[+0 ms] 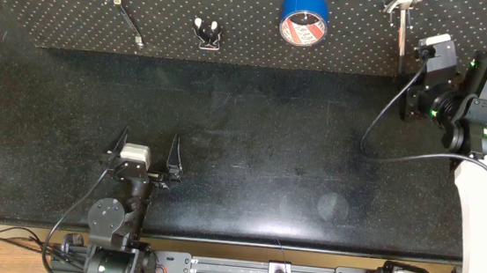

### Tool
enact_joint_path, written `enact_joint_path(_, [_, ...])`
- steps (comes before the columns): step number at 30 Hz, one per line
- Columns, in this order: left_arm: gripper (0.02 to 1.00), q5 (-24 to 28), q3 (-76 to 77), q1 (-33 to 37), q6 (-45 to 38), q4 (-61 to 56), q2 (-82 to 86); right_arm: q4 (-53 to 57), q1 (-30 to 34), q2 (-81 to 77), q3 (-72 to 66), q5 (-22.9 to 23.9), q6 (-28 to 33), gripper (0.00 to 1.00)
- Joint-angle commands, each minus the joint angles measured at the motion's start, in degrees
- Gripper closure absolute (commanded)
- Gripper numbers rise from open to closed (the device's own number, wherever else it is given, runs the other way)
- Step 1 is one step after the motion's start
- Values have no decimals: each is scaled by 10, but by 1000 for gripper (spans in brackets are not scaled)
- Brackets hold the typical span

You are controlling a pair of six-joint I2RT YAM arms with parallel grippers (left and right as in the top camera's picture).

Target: Place Tools Onto Pegboard

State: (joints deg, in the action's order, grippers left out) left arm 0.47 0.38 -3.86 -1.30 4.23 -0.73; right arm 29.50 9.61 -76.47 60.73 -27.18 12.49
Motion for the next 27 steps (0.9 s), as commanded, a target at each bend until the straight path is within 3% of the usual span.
enact_joint_path(1, [23, 2, -1, -2, -5, 5, 5, -5, -4, -18, 2, -3, -2, 928])
enact_joint_path(15, [23, 2, -1, -2, -5, 5, 5, -31, -4, -90, 2, -3, 2, 923])
enact_joint_path(16, [23, 2, -1, -2, -5, 5, 5, -31, -4, -90, 2, -3, 2, 568])
enact_joint_path(17, [23, 2, -1, -2, -5, 4, 5, -31, -4, -90, 2, -3, 2, 557])
enact_joint_path(18, [23, 2, -1, -2, -5, 5, 5, -31, -4, -90, 2, -3, 2, 400])
enact_joint_path(20, [23, 2, -1, -2, -5, 5, 5, -31, -4, -86, 2, -3, 2, 248])
enact_joint_path(21, [23, 2, -1, -2, -5, 4, 5, -31, -4, -74, 2, -3, 2, 84])
enact_joint_path(24, [20, 2, -1, -2, -5, 5, 5, -30, -4, -22, 2, -1, 2, 75])
enact_joint_path(27, [23, 2, -1, -2, -5, 5, 5, 11, -4, 57, -13, 68, 2, 73])
